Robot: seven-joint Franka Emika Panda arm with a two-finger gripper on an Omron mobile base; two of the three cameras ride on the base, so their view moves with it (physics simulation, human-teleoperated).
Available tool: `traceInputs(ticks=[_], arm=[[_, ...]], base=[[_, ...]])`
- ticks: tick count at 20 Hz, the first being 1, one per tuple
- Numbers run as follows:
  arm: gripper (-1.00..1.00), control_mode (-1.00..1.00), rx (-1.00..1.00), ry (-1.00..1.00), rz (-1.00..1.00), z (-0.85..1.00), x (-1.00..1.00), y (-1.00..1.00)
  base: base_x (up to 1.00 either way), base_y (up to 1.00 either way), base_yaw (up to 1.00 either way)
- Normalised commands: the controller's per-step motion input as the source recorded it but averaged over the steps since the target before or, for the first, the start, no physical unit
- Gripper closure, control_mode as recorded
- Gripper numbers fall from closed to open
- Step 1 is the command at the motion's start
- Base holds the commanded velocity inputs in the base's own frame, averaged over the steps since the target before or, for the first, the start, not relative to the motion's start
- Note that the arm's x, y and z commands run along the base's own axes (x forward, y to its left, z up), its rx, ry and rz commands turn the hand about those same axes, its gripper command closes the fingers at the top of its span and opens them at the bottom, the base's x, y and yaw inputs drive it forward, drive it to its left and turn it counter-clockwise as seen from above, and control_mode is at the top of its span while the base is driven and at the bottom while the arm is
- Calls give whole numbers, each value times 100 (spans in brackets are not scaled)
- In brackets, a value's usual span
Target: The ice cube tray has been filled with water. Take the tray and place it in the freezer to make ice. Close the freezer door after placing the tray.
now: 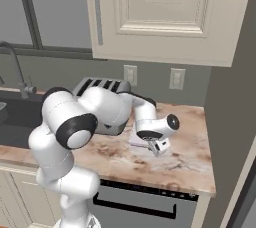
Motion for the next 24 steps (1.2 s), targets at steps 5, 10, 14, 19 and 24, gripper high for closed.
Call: traceInputs(ticks=[5, 10, 14, 19, 24], arm=[[-100, -100, 0, 0, 0, -14, 3, 43], [-100, -100, 0, 0, 0, -30, 20, 10], [-100, -100, 0, 0, 2, -42, 26, 0], [100, -100, 0, -1, 2, -53, 26, 8], [100, -100, 1, -9, 1, -45, 27, 28]], base=[[0, 0, 0], [0, 0, 0], [0, 0, 0], [0, 0, 0], [0, 0, 0]])
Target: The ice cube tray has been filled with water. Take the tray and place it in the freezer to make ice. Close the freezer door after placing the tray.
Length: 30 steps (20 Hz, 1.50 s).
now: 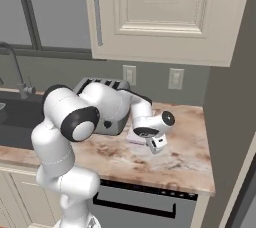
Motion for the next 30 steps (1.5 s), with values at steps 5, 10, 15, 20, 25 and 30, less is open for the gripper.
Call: traceInputs(ticks=[5, 10, 15, 20, 25, 30], arm=[[100, -100, 2, -10, 0, -32, 18, 29], [100, -100, 2, -2, 1, -14, 14, 37], [100, -100, 2, 0, 4, 15, -4, 16], [100, -100, 0, 4, 6, 47, -23, 0], [100, -100, 0, 1, 7, 36, -19, 0], [100, -100, 0, 0, 4, 32, -30, 0]], base=[[0, 0, 0], [0, 0, 0], [0, 0, 0], [0, 0, 0], [0, 0, 0], [0, 0, 0]])
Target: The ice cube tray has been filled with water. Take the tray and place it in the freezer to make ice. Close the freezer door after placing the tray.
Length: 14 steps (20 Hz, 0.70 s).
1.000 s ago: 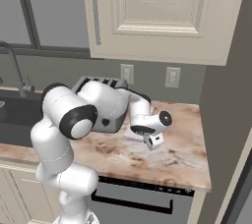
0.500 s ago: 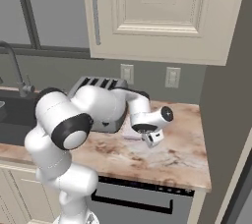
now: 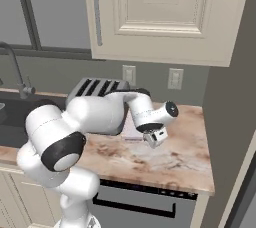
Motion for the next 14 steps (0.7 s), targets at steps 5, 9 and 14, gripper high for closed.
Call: traceInputs(ticks=[5, 9, 14], arm=[[100, -100, 0, 0, 1, 27, -45, 0], [100, -100, -2, 0, 0, 19, -44, 15], [100, -100, -6, -4, -3, 28, -38, 25]], base=[[0, 0, 0], [0, 0, 0], [0, 0, 0]])
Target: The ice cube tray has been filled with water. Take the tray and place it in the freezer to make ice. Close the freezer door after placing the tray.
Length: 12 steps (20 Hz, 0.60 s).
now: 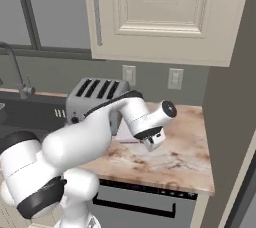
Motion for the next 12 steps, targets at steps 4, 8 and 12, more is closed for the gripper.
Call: traceInputs(ticks=[4, 8, 12], arm=[[100, -100, -2, -5, -7, 33, -38, 3], [100, -100, 0, -1, -9, 38, -38, 0], [100, -100, 0, 0, -9, 46, -41, 1]], base=[[0, 0, 0], [0, 0, 0], [0, 0, 0]])
